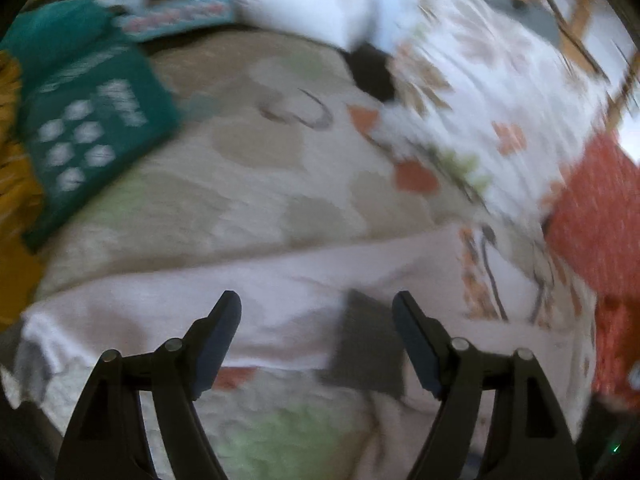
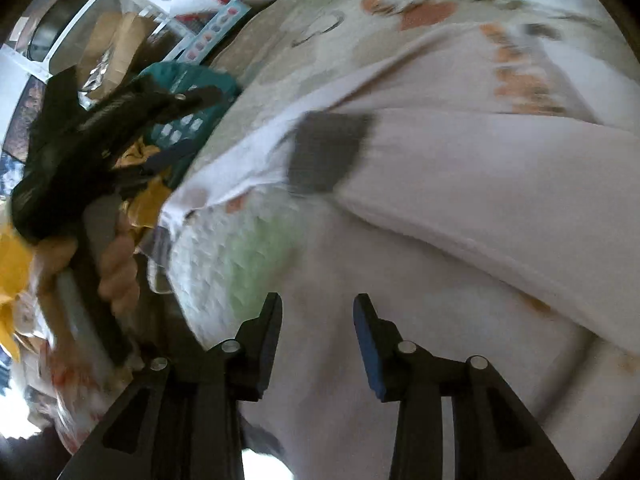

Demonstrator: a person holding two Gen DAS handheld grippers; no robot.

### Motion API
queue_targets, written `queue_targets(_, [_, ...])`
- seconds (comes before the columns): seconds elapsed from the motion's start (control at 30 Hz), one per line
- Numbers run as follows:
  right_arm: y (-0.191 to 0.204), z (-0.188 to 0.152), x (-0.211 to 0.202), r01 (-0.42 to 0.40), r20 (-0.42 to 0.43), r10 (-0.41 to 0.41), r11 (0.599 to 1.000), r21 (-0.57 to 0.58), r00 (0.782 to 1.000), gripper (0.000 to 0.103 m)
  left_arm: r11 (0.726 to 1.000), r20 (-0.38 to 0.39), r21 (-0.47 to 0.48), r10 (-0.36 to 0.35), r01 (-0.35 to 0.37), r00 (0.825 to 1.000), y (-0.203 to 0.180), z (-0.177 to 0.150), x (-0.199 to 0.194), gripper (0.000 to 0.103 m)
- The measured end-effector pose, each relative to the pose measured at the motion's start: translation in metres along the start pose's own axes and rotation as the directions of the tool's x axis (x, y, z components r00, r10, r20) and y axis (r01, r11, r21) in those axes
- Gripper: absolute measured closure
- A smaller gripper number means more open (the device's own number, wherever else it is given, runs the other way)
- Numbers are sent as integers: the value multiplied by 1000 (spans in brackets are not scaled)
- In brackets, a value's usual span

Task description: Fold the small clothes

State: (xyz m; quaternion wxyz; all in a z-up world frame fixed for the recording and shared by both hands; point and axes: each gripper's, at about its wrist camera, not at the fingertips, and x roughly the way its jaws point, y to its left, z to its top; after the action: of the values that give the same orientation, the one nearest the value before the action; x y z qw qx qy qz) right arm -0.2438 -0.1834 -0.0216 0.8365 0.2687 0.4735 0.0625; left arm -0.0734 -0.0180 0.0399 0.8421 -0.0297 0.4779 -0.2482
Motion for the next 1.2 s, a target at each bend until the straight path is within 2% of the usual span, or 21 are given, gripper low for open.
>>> queue_targets(0.1, [-32, -9, -46, 127, 85, -130, 991, 50, 988, 62, 999, -73, 36, -29, 31, 997, -26, -10, 23, 26])
queue_targets(0.17, [-60, -11, -80, 222, 147, -239, 967, 124, 960, 61, 998, -86, 59, -20, 25, 996, -40, -14, 30, 26])
queue_targets(0.23, [-86, -8, -105, 357, 177, -388, 916, 183, 905, 54, 997, -92, 76, 1, 6, 996, -52, -16, 34, 26])
queue_targets(0.33, [-122, 1, -134, 528, 198, -575, 813, 245, 794, 47, 998, -90, 63, -11, 17, 996, -59, -14, 33, 26])
queue_targets(0.37, [-133, 5, -142, 550, 200, -607, 788, 275, 769, 47, 998, -88, 58, -14, 19, 996, -60, -13, 32, 26])
queue_targets(0.4, [-148, 7, -153, 555, 198, -624, 771, 312, 756, 46, 998, -86, 52, -14, 18, 996, -60, -12, 30, 26])
queue_targets(0.47, [-177, 14, -168, 536, 187, -634, 749, 389, 750, 45, 999, -82, 49, -17, 21, 996, -58, -10, 26, 26])
queue_targets(0.6, [-205, 27, -168, 541, 148, -646, 725, 426, 749, 32, 999, -84, 52, -1, 6, 996, -57, -8, 28, 26])
queue_targets(0.67, [-208, 29, -150, 527, 107, -615, 742, 414, 781, 34, 999, -98, 41, 0, 4, 995, -56, -8, 32, 26])
queue_targets(0.73, [-213, 30, -137, 466, 99, -550, 779, 419, 829, 90, 999, -107, 42, 5, -1, 994, -56, -9, 35, 26])
queue_targets(0.8, [-214, 27, -145, 448, 137, -554, 775, 446, 822, 97, 999, -117, 45, 6, -1, 993, -59, -11, 39, 26])
queue_targets(0.83, [-216, 26, -153, 438, 157, -564, 761, 478, 810, 97, 999, -122, 48, 0, 6, 993, -61, -13, 40, 26])
queue_targets(0.87, [-220, 25, -163, 447, 161, -592, 734, 511, 790, 98, 998, -126, 54, -5, 12, 992, -64, -14, 42, 26])
queue_targets(0.9, [-225, 22, -173, 473, 149, -638, 689, 550, 756, 98, 998, -131, 65, -10, 19, 991, -69, -17, 43, 26])
queue_targets(0.93, [-231, 21, -179, 476, 142, -653, 666, 574, 744, 98, 997, -135, 72, -12, 22, 991, -72, -20, 45, 26])
queue_targets(1.0, [-248, 15, -186, 442, 122, -640, 643, 625, 758, 97, 994, -151, 101, -14, 30, 988, -81, -25, 49, 26])
queue_targets(1.03, [-254, 13, -183, 446, 96, -630, 641, 625, 771, 97, 993, -163, 118, -10, 30, 987, -85, -28, 52, 26])
queue_targets(1.07, [-258, 12, -181, 461, 73, -629, 638, 617, 774, 94, 990, -176, 136, -3, 27, 984, -89, -31, 55, 26])
queue_targets(1.13, [-262, 11, -178, 492, 36, -644, 619, 613, 764, 84, 984, -216, 178, 32, 7, 976, -94, -39, 64, 26])
queue_targets(1.2, [-262, 5, -189, 472, 59, -655, 602, 645, 754, 68, 974, -261, 223, 92, -33, 961, -94, -47, 76, 26])
